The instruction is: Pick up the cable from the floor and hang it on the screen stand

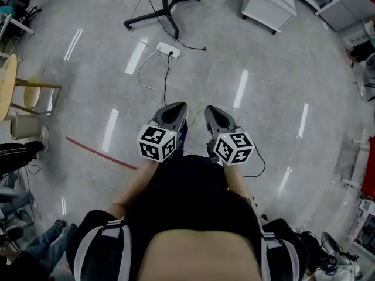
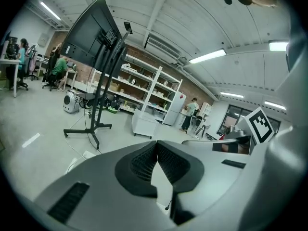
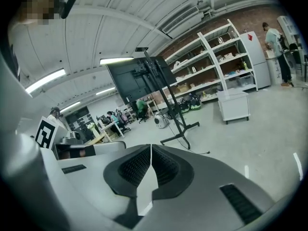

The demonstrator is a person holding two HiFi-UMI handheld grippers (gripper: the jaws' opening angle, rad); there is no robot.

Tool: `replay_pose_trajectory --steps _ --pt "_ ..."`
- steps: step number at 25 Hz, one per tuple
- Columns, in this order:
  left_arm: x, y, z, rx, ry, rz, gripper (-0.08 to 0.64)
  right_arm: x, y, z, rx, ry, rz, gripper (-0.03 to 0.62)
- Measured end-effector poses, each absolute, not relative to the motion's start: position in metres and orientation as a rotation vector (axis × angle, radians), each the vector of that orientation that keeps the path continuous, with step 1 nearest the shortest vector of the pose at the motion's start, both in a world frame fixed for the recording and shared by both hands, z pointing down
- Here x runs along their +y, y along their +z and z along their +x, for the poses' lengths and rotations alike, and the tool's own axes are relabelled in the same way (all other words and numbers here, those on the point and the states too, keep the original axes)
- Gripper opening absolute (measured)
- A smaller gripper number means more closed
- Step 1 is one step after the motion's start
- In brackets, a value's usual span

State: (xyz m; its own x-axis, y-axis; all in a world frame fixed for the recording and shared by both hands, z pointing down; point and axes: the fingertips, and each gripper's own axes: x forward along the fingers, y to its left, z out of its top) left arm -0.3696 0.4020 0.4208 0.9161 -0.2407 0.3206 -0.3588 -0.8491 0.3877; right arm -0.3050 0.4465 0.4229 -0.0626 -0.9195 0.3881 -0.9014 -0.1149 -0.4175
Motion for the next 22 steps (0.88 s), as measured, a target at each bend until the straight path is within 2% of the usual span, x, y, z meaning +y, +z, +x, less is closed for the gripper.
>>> replay_pose_trajectory --steps 10,22 --pt "0.333 0.422 -0.306 -0.365 0.456 2.645 0.008 0.369 0.395 -0.263 2.118 -0.770 -2.122 0.026" --pt "0.284 0.428 -0.260 -0.276 0.500 2.636 0.008 0.318 0.401 -0.223 2.086 -0.788 -2.155 0.026"
